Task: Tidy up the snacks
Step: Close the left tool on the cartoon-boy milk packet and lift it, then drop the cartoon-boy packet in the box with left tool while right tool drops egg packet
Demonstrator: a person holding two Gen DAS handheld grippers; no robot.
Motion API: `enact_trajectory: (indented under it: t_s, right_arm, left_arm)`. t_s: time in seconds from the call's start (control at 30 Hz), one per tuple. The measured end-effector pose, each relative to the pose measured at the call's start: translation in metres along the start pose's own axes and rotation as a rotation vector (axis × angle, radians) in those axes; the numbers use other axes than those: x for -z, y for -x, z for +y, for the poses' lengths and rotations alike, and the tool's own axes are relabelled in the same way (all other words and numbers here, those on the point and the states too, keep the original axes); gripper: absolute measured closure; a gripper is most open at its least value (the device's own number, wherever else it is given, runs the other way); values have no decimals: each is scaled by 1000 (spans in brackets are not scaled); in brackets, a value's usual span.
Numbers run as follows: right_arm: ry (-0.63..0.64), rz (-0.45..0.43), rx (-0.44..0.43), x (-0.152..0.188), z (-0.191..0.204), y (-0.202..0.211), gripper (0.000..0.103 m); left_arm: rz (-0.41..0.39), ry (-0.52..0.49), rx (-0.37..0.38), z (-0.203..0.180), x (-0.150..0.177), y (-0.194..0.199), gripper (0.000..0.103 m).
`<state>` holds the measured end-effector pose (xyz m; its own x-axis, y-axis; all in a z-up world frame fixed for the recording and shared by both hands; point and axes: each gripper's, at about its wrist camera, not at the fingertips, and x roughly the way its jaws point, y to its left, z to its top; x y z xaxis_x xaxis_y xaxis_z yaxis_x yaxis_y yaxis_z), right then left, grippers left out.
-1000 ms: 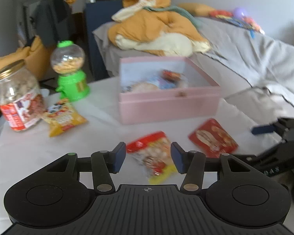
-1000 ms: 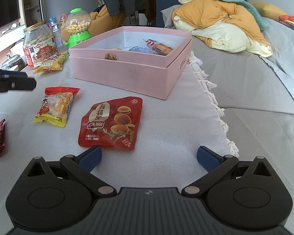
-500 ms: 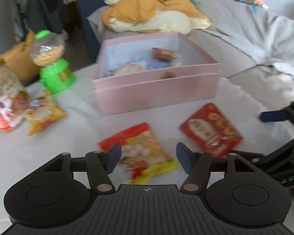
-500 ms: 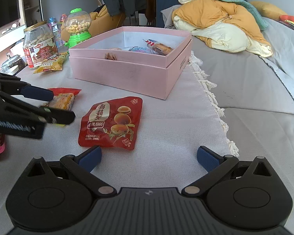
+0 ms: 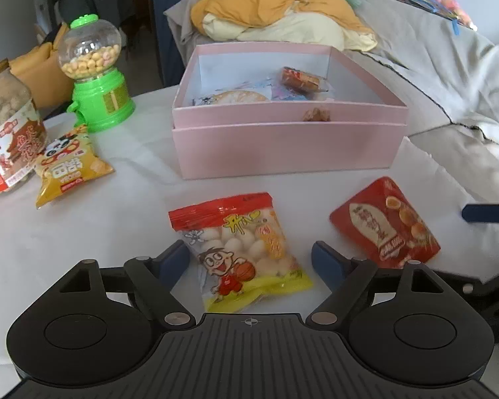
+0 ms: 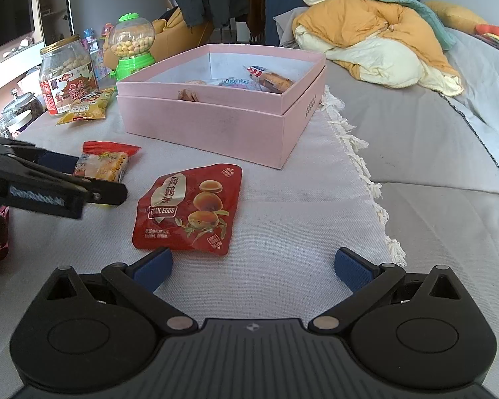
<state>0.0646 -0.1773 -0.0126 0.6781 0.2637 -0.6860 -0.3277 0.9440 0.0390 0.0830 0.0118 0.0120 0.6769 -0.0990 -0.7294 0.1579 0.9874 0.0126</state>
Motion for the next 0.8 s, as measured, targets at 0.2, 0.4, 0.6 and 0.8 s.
enact_trajectory:
  t_s: [0.2, 0.4, 0.6, 0.8]
  right_arm:
    - [10, 9, -11, -1, 0, 0, 0]
    - [4, 22, -22, -16, 5, -7, 1]
    - [76, 43, -33, -37, 22, -7, 70]
    - [87, -11, -81, -47, 15, 33, 78]
  left_arm:
    - [-22, 35, 48, 12, 8, 14, 43]
    - [-23, 9, 61, 16, 25, 30, 43]
    - [-70, 46, 102, 26, 23, 49, 44]
    - [-162, 65, 123, 24, 2, 70, 44]
